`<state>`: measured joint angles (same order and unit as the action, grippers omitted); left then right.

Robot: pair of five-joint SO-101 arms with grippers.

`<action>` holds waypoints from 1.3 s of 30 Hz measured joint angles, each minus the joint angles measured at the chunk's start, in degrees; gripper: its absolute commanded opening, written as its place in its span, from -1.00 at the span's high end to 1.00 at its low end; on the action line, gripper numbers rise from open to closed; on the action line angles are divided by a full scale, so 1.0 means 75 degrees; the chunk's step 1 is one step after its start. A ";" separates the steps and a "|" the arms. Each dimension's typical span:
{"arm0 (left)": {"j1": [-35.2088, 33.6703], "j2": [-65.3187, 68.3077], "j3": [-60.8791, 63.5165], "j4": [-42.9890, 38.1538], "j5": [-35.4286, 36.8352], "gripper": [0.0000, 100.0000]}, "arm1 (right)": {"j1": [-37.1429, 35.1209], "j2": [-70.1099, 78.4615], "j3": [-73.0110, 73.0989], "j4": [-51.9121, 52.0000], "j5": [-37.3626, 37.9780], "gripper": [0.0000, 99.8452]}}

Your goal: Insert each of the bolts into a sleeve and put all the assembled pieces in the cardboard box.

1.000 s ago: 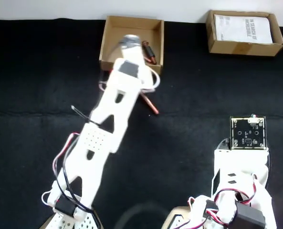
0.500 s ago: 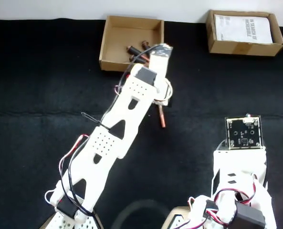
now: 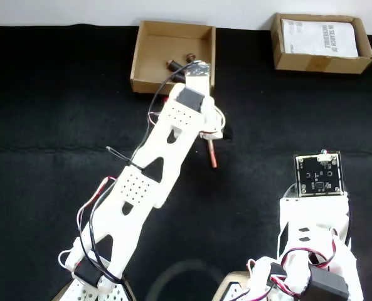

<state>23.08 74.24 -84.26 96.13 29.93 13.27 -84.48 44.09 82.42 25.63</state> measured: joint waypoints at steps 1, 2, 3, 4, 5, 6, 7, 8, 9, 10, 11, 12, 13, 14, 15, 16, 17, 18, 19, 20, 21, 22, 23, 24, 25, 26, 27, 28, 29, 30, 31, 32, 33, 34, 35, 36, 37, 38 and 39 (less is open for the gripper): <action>0.0000 0.0105 0.0000 0.0000 0.0035 0.84 | 0.0000 0.0000 0.0000 0.0000 0.0000 0.98; 0.0000 0.0152 0.0000 -0.0012 0.0059 0.99 | 0.0000 0.0000 0.0000 0.0000 0.0000 0.98; 0.0000 0.0234 -0.0035 -0.0012 0.0059 0.98 | 0.0000 0.0000 0.0000 0.0000 0.0000 0.98; 0.0000 0.0328 -0.0082 -0.0012 0.0082 0.92 | 0.0000 0.0000 0.0000 0.0000 0.0000 0.98; 0.0000 0.0399 -0.0129 -0.0012 0.0082 0.92 | 0.0000 0.0000 0.0000 0.0000 0.0000 0.98; -0.0012 0.0469 -0.0234 -0.0012 0.0094 0.96 | 0.0000 0.0000 0.0000 0.0000 0.0000 0.98; 0.0012 0.0492 -0.0234 -0.0012 0.0094 0.99 | 0.0000 0.0000 0.0000 0.0000 0.0000 0.98; 0.0023 0.0504 -0.0246 -0.0012 0.0094 0.98 | 0.0000 0.0000 0.0000 0.0000 0.0000 0.98; 0.0023 0.0516 -0.0246 -0.0023 0.0094 0.98 | 0.0000 0.0000 0.0000 0.0000 0.0000 0.98; 0.0023 0.0516 -0.0246 -0.0035 0.0082 0.98 | 0.0000 0.0000 0.0000 0.0000 0.0000 0.98; 0.0023 0.0516 -0.0246 -0.0047 0.0094 0.98 | 0.0000 0.0000 0.0000 0.0000 0.0000 0.98; 0.0023 0.0516 -0.0246 -0.0047 0.0094 0.98 | 0.0000 0.0000 0.0000 0.0000 0.0000 0.98; 0.0035 0.0516 -0.0246 -0.0047 0.0094 0.98 | 0.0000 0.0000 0.0000 0.0000 0.0000 0.98; 0.0035 0.0516 -0.0246 -0.0047 0.0094 0.98 | 0.0000 0.0000 0.0000 0.0000 0.0000 0.98; 0.0035 0.0516 -0.0258 -0.0047 0.0094 0.98 | 0.0000 0.0000 0.0000 0.0000 0.0000 0.98; 0.0035 0.0504 -0.0363 -0.0047 0.0094 0.98 | 0.0000 0.0000 0.0047 0.0000 0.0000 0.98; 0.0035 0.0504 -0.0469 -0.0035 0.0035 0.98 | 0.0000 -0.0012 0.0164 -0.0070 0.0000 0.98; 0.0035 0.0504 -0.0563 -0.0035 -0.0094 0.98 | 0.0000 -0.0023 0.0352 -0.0199 0.0000 0.98; 0.0035 0.0516 -0.0703 -0.0023 -0.0258 0.98 | 0.0000 -0.0023 0.0563 -0.0399 0.0000 0.98; 0.0035 0.0527 -0.0867 0.0023 -0.0469 0.98 | 0.0000 -0.0023 0.0785 -0.0610 0.0000 0.98; 0.0023 0.0527 -0.1008 0.0023 -0.0621 0.98 | 0.0000 -0.0023 0.0996 -0.0797 0.0000 0.98; 0.0012 0.0457 -0.1067 0.0023 -0.0821 0.98 | 0.0000 -0.0023 0.1231 -0.0949 0.0000 0.98; -0.0012 0.0328 -0.1067 0.0023 -0.1020 0.98 | -0.0035 -0.0023 0.1442 -0.1125 0.0000 0.98; -0.0035 0.0188 -0.1067 0.0023 -0.1254 0.98 | -0.0094 -0.0023 0.1618 -0.1313 0.0000 0.98; -0.0035 0.0000 -0.1067 0.0023 -0.1489 0.98 | -0.0164 -0.0023 0.1770 -0.1559 0.0000 0.98; -0.0035 -0.0188 -0.1067 0.0059 -0.1688 0.98 | -0.0199 -0.0023 0.1899 -0.1770 0.0000 0.98; -0.0035 -0.0410 -0.1078 0.0141 -0.1864 0.98 | -0.0211 -0.0023 0.2016 -0.1981 0.0000 0.98; -0.0012 -0.0633 -0.1078 0.0246 -0.2051 0.98 | -0.0223 -0.0023 0.2110 -0.2215 0.0000 0.98; 0.0000 -0.0856 -0.1078 0.0352 -0.2262 0.98 | -0.0223 -0.0012 0.2192 -0.2473 0.0000 0.98; 0.0000 -0.1078 -0.1078 0.0434 -0.2450 0.98 | -0.0246 -0.0023 0.2286 -0.2778 0.0000 0.98; 0.0000 -0.1313 -0.1078 0.0504 -0.2602 0.98 | -0.0246 -0.0023 0.2391 -0.3106 0.0000 0.98; -0.0012 -0.1559 -0.1078 0.0539 -0.2696 0.98 | -0.0258 -0.0023 0.2532 -0.3493 0.0000 0.98; -0.0070 -0.1817 -0.1078 0.0574 -0.2755 0.98 | -0.0316 -0.0023 0.2673 -0.3892 0.0000 0.98; -0.0141 -0.2063 -0.1078 0.0574 -0.2801 0.98 | -0.0410 -0.0023 0.2790 -0.4302 -0.0047 0.98; -0.0246 -0.2321 -0.1078 0.0598 -0.2825 0.98 | -0.0492 -0.0012 0.2872 -0.4700 -0.0270 0.99; -0.0375 -0.2579 -0.1078 0.0610 -0.2825 0.98 | -0.0539 -0.0012 0.2884 -0.5075 -0.0586 0.99; -0.0504 -0.2837 -0.1078 0.0610 -0.2825 0.98 | -0.0586 -0.0012 0.2884 -0.5415 -0.1043 0.99; -0.0633 -0.3106 -0.1078 0.0610 -0.2825 0.98 | -0.0621 -0.0012 0.2884 -0.5708 -0.1582 0.99; -0.0785 -0.3352 -0.1078 0.0610 -0.2825 0.98 | -0.0645 -0.0012 0.2884 -0.5978 -0.2192 0.99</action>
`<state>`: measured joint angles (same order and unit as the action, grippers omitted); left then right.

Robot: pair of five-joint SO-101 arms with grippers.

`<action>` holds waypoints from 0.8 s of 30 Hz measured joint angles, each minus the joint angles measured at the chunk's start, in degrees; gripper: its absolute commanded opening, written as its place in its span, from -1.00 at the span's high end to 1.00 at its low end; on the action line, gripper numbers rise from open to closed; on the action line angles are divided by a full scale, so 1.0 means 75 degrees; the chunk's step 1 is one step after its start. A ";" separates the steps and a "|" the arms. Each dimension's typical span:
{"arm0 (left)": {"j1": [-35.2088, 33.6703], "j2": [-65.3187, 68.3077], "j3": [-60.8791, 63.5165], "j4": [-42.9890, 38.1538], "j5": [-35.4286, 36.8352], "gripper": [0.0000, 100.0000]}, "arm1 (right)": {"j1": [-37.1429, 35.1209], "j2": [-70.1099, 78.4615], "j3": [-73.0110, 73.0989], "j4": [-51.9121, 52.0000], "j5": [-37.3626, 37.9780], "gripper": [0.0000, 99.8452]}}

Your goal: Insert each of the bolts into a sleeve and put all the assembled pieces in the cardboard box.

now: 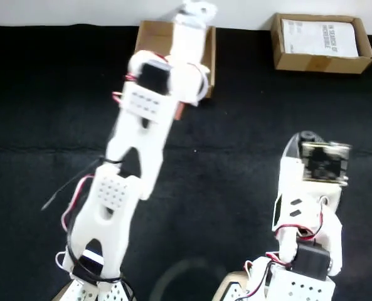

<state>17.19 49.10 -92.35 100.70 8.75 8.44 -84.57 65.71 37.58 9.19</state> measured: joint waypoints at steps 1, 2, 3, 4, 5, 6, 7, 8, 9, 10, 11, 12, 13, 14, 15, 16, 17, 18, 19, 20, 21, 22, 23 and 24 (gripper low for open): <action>-0.0141 -0.0246 0.0000 0.0000 0.0000 0.98 | -0.0023 0.0000 0.0000 -0.0234 -0.0680 0.99; -0.0293 -0.0481 0.0000 0.0000 0.0000 0.98 | -0.0023 0.0000 0.0000 -0.0434 -0.1313 0.99; -0.0434 -0.0692 0.0000 0.0000 0.0000 0.98 | -0.0023 0.0000 0.0000 -0.0586 -0.1899 0.99; -0.0586 -0.0903 0.0000 0.0035 0.0000 0.98 | -0.0023 0.0000 -0.0012 -0.0668 -0.2356 0.99; -0.0727 -0.1090 0.0000 0.0047 0.0000 0.98 | -0.0023 0.0000 -0.0023 -0.0715 -0.2684 0.99; -0.0844 -0.1266 0.0000 0.0059 -0.0012 0.98 | -0.0023 0.0000 -0.0023 -0.0738 -0.2907 0.99; -0.0926 -0.1442 0.0000 0.0059 -0.0012 0.98 | -0.0023 0.0000 -0.0023 -0.0762 -0.3095 0.99; -0.0973 -0.1653 0.0082 0.0059 -0.0012 0.98 | -0.0023 0.0000 -0.0023 -0.0774 -0.3247 0.99; -0.0996 -0.1899 0.0246 0.0059 -0.0012 0.98 | -0.0070 0.0000 -0.0023 -0.0774 -0.3364 0.99; -0.0996 -0.2168 0.0469 0.0059 -0.0012 0.98 | -0.0176 0.0000 -0.0023 -0.0738 -0.3399 0.99; -0.1008 -0.2462 0.0762 0.0059 -0.0012 0.98 | -0.0340 0.0000 -0.0047 -0.0598 -0.3446 0.99; -0.1008 -0.2801 0.1149 0.0059 -0.0012 0.98 | -0.0551 0.0000 -0.0094 -0.0410 -0.3458 0.99; -0.1008 -0.3165 0.1582 0.0059 -0.0012 0.98 | -0.0762 -0.0059 -0.0152 -0.0211 -0.3481 0.99; -0.1008 -0.3575 0.2063 0.0059 -0.0129 0.98 | -0.1020 -0.0176 -0.0199 -0.0023 -0.3481 0.99; -0.1008 -0.4032 0.2637 0.0059 -0.0270 0.98 | -0.1278 -0.0363 -0.0246 0.0152 -0.3481 0.99; -0.1008 -0.4513 0.3235 0.0059 -0.0422 0.98 | -0.1524 -0.0574 -0.0270 0.0293 -0.3493 0.99; -0.1008 -0.5029 0.3880 0.0059 -0.0551 0.98 | -0.1770 -0.0821 -0.0293 0.0410 -0.3493 0.99; -0.1008 -0.5544 0.4501 0.0059 -0.0621 0.98 | -0.2016 -0.1090 -0.0305 0.0551 -0.3446 0.99; -0.1008 -0.6048 0.5146 0.0059 -0.0668 0.98 | -0.2274 -0.1360 -0.0305 0.0774 -0.3294 0.99; -0.1008 -0.6564 0.5767 0.0059 -0.0703 0.98 | -0.2508 -0.1618 -0.0305 0.1008 -0.3141 0.99; -0.1008 -0.7056 0.6353 0.0059 -0.0715 0.98 | -0.2708 -0.1875 -0.0305 0.1289 -0.3001 0.99; -0.1008 -0.7525 0.6904 0.0059 -0.0715 0.98 | -0.2872 -0.2122 -0.0305 0.1594 -0.2872 0.99; -0.1008 -0.7982 0.7420 0.0059 -0.0715 0.98 | -0.2989 -0.2356 -0.0305 0.1934 -0.2719 0.99; -0.1008 -0.8393 0.7900 0.0059 -0.0715 0.98 | -0.3118 -0.2508 -0.0316 0.2286 -0.2532 0.99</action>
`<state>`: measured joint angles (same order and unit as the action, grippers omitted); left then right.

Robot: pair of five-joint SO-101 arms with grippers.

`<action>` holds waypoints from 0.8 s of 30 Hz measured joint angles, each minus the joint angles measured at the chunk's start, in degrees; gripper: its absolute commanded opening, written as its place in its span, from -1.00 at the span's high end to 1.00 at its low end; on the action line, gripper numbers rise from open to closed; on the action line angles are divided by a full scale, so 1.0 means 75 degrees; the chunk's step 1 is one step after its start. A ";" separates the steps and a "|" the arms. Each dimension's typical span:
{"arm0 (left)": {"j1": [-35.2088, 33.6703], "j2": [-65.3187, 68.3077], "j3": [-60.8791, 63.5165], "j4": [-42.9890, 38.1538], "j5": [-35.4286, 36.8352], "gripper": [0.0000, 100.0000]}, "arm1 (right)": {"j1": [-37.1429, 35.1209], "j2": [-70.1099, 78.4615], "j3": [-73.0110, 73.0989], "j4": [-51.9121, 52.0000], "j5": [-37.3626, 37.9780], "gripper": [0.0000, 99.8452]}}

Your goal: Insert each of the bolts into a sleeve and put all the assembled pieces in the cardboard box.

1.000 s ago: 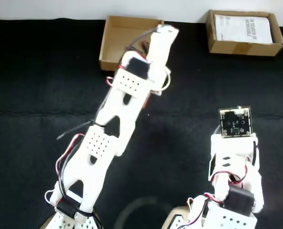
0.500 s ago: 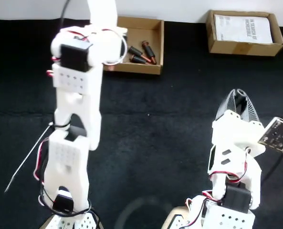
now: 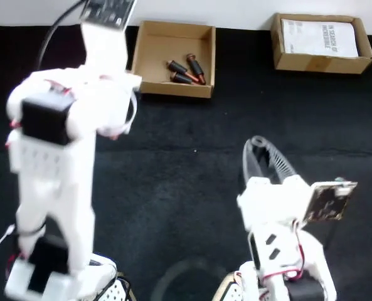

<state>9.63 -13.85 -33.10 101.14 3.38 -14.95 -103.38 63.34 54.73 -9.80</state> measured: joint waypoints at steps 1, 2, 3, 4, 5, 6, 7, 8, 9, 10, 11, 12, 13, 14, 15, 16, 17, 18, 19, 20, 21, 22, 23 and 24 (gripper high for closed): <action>0.0000 -0.0410 0.0434 0.0000 0.0000 0.98 | -0.0070 -0.0059 -0.0059 0.0387 0.0176 0.99; 0.0000 -0.0774 0.0785 0.0000 0.0000 0.98 | -0.0105 -0.0094 -0.0082 0.0727 0.0352 0.99; 0.0000 -0.1102 0.1114 0.0000 0.0000 0.98 | -0.0141 -0.0117 -0.0082 0.0973 0.0492 0.99; 0.0000 -0.1395 0.1430 -0.0035 0.0000 0.98 | -0.0164 -0.0117 -0.0082 0.1184 0.0633 0.99; 0.0000 -0.1653 0.1711 -0.0129 0.0000 0.98 | -0.0176 -0.0117 -0.0082 0.1336 0.0774 0.99; 0.0000 -0.1875 0.2004 -0.0199 0.0000 0.98 | -0.0188 -0.0117 -0.0082 0.1477 0.0938 0.99; 0.0000 -0.2075 0.2286 -0.0258 0.0000 0.98 | -0.0234 -0.0117 -0.0082 0.1582 0.1114 0.99; 0.0000 -0.2262 0.2579 -0.0281 0.0000 0.98 | -0.0293 -0.0117 -0.0082 0.1711 0.1301 0.99; 0.0000 -0.2426 0.2837 -0.0293 0.0000 0.98 | -0.0387 -0.0117 -0.0082 0.1840 0.1477 0.99; 0.0000 -0.2602 0.3095 -0.0293 0.0000 0.98 | -0.0492 -0.0117 -0.0082 0.2004 0.1629 0.99; 0.0000 -0.2778 0.3364 -0.0305 0.0000 0.98 | -0.0610 -0.0129 -0.0082 0.2168 0.1782 0.99; 0.0000 -0.2966 0.3634 -0.0316 0.0000 0.98 | -0.0715 -0.0129 -0.0082 0.2309 0.1887 0.99; 0.0000 -0.3153 0.3915 -0.0316 0.0000 0.98 | -0.0797 -0.0141 -0.0047 0.2415 0.1946 0.99; 0.0000 -0.3329 0.4196 -0.0316 0.0000 0.98 | -0.0879 -0.0141 0.0023 0.2450 0.1969 0.99; 0.0000 -0.3505 0.4513 -0.0340 0.0000 0.98 | -0.0985 -0.0141 0.0082 0.2462 0.1993 0.99; 0.0000 -0.3681 0.4841 -0.0363 0.0000 0.98 | -0.1055 -0.0141 0.0141 0.2473 0.2004 0.99; 0.0000 -0.3833 0.5169 -0.0387 0.0000 0.98 | -0.1160 -0.0141 0.0234 0.2462 0.2004 0.99; 0.0000 -0.3985 0.5486 -0.0422 0.0000 0.98 | -0.1254 -0.0141 0.0328 0.2403 0.2004 0.99; 0.0000 -0.4138 0.5837 -0.0527 0.0000 0.98 | -0.1325 -0.0141 0.0469 0.2251 0.2004 0.99; 0.0023 -0.4267 0.6166 -0.0668 0.0000 0.98 | -0.1348 -0.0141 0.0598 0.2098 0.2004 0.99; 0.0047 -0.4419 0.6505 -0.0832 0.0000 0.98 | -0.1371 -0.0141 0.0727 0.1899 0.2004 0.99; 0.0070 -0.4583 0.6857 -0.1043 0.0000 0.98 | -0.1371 -0.0141 0.0856 0.1653 0.2004 0.99; 0.0094 -0.4771 0.7197 -0.1289 0.0000 0.98 | -0.1383 -0.0141 0.0985 0.1383 0.2004 0.99; 0.0105 -0.4970 0.7537 -0.1606 0.0000 0.98 | -0.1383 -0.0141 0.1137 0.1067 0.2004 0.99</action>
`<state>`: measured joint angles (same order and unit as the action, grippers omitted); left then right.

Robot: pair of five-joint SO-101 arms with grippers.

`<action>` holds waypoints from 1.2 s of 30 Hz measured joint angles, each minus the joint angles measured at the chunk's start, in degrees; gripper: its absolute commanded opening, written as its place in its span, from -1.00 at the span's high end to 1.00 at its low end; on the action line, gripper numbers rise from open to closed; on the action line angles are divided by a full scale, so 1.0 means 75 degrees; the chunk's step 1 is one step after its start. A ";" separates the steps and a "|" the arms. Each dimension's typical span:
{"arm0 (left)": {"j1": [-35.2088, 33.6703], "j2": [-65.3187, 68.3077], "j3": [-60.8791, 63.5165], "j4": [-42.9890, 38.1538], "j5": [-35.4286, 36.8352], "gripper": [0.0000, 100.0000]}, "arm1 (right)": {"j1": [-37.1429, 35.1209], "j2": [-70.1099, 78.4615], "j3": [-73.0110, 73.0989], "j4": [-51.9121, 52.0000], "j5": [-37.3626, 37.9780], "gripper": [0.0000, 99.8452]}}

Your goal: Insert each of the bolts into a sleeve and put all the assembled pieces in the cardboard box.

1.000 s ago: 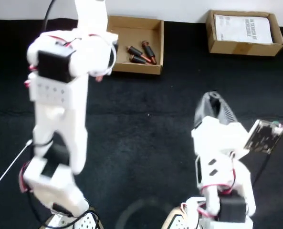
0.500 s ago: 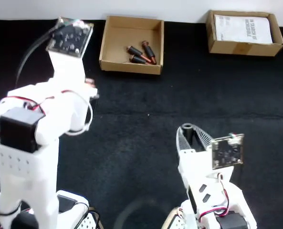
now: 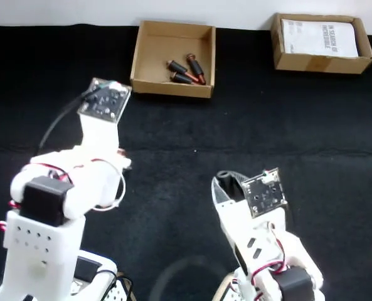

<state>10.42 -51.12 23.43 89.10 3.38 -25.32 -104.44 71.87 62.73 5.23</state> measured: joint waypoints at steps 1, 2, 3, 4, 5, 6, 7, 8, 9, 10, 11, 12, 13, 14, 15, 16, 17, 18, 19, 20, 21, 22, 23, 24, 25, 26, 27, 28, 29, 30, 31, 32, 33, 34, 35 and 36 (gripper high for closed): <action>0.0012 -0.0188 0.0352 -0.0352 0.0000 0.98 | 0.0000 0.0000 0.0152 -0.0305 0.0000 0.99; 0.0012 -0.0422 0.0727 -0.0738 0.0000 0.98 | 0.0000 0.0000 0.0328 -0.0633 0.0000 0.99; 0.0012 -0.0645 0.1090 -0.1160 0.0000 0.98 | -0.0012 0.0000 0.0516 -0.0938 0.0000 0.99; 0.0012 -0.0867 0.1442 -0.1606 0.0000 0.98 | -0.0023 0.0000 0.0668 -0.1242 0.0000 0.99; 0.0023 -0.1090 0.1793 -0.2040 0.0000 0.98 | -0.0035 0.0012 0.0821 -0.1524 0.0000 0.99; 0.0023 -0.1301 0.2122 -0.2462 0.0000 0.98 | -0.0035 0.0012 0.0949 -0.1805 0.0000 0.99; 0.0023 -0.1477 0.2391 -0.2872 0.0000 0.98 | -0.0035 0.0012 0.1078 -0.2075 0.0000 0.99; 0.0023 -0.1629 0.2661 -0.3247 0.0000 0.98 | -0.0035 0.0012 0.1172 -0.2333 0.0000 0.99; 0.0023 -0.1782 0.2919 -0.3610 0.0012 0.98 | -0.0035 0.0012 0.1301 -0.2614 0.0000 0.99; 0.0023 -0.1899 0.3141 -0.3962 0.0059 0.98 | -0.0035 0.0012 0.1407 -0.2872 -0.0094 0.99; 0.0023 -0.2016 0.3364 -0.4278 0.0176 0.98 | -0.0035 0.0012 0.1536 -0.3141 -0.0281 0.99; 0.0023 -0.2098 0.3563 -0.4607 0.0340 0.98 | -0.0035 0.0012 0.1676 -0.3364 -0.0481 0.99; 0.0023 -0.2168 0.3739 -0.4900 0.0539 0.98 | -0.0035 0.0012 0.1840 -0.3599 -0.0656 0.99; 0.0023 -0.2215 0.3903 -0.5216 0.0785 0.98 | -0.0035 0.0012 0.2016 -0.3786 -0.0821 0.99; 0.0023 -0.2239 0.4009 -0.5521 0.0973 0.98 | -0.0035 0.0012 0.2168 -0.3915 -0.0926 0.99; 0.0023 -0.2239 0.4067 -0.5849 0.1149 0.98 | -0.0035 0.0012 0.2286 -0.4009 -0.1008 0.99; 0.0023 -0.2251 0.4103 -0.6189 0.1336 0.98 | -0.0035 0.0012 0.2403 -0.4056 -0.1090 0.99; 0.0023 -0.2251 0.4114 -0.6505 0.1512 0.98 | -0.0035 0.0012 0.2485 -0.4091 -0.1184 0.99; 0.0023 -0.2251 0.4114 -0.6845 0.1688 0.98 | -0.0035 0.0012 0.2532 -0.4103 -0.1289 0.99; 0.0023 -0.2251 0.4114 -0.7150 0.1829 0.98 | -0.0035 0.0012 0.2579 -0.4103 -0.1407 0.99; 0.0023 -0.2251 0.4114 -0.7432 0.1934 0.98 | -0.0035 0.0012 0.2649 -0.4114 -0.1489 0.99; 0.0035 -0.2251 0.4114 -0.7701 0.1993 0.98 | -0.0082 0.0012 0.2755 -0.4126 -0.1536 0.99; 0.0129 -0.2251 0.4114 -0.7959 0.2028 0.98 | -0.0152 0.0012 0.2837 -0.4126 -0.1559 0.99; 0.0281 -0.2251 0.4114 -0.8205 0.2040 0.98 | -0.0246 0.0012 0.2872 -0.4126 -0.1582 0.99; 0.0434 -0.2251 0.4114 -0.8440 0.2051 0.98 | -0.0305 0.0012 0.2884 -0.4126 -0.1606 0.99; 0.0645 -0.2251 0.4114 -0.8639 0.2063 0.98 | -0.0375 0.0012 0.2907 -0.4138 -0.1606 0.99; 0.0797 -0.2251 0.4114 -0.8838 0.2075 0.98 | -0.0492 0.0012 0.2919 -0.4138 -0.1688 0.99; 0.0985 -0.2251 0.4114 -0.9014 0.2075 0.98 | -0.0621 0.0012 0.2919 -0.4161 -0.1817 0.99; 0.1207 -0.2251 0.4114 -0.9143 0.2075 0.98 | -0.0727 0.0012 0.2919 -0.4255 -0.1969 0.99; 0.1442 -0.2251 0.4114 -0.9213 0.2063 0.98 | -0.0821 0.0012 0.2919 -0.4349 -0.2063 0.99; 0.1700 -0.2168 0.4114 -0.9248 0.1969 0.98 | -0.0903 0.0012 0.2919 -0.4407 -0.2110 0.99; 0.1887 -0.2016 0.4114 -0.9284 0.1758 0.98 | -0.0985 0.0012 0.2919 -0.4419 -0.2122 0.99; 0.2016 -0.1817 0.4114 -0.9307 0.1500 0.98 | -0.1055 0.0012 0.2919 -0.4442 -0.2133 0.99; 0.2086 -0.1559 0.4114 -0.9319 0.1266 0.98 | -0.1067 0.0012 0.2919 -0.4454 -0.2133 0.99; 0.2098 -0.1289 0.4114 -0.9354 0.1102 0.98 | -0.1067 0.0012 0.2919 -0.4454 -0.2133 0.99; 0.2098 -0.1032 0.4114 -0.9424 0.1032 0.98 | -0.1067 0.0012 0.2919 -0.4454 -0.2133 0.99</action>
<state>26.15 -58.86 54.29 18.42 11.12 -33.32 -104.35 93.76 29.32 -10.77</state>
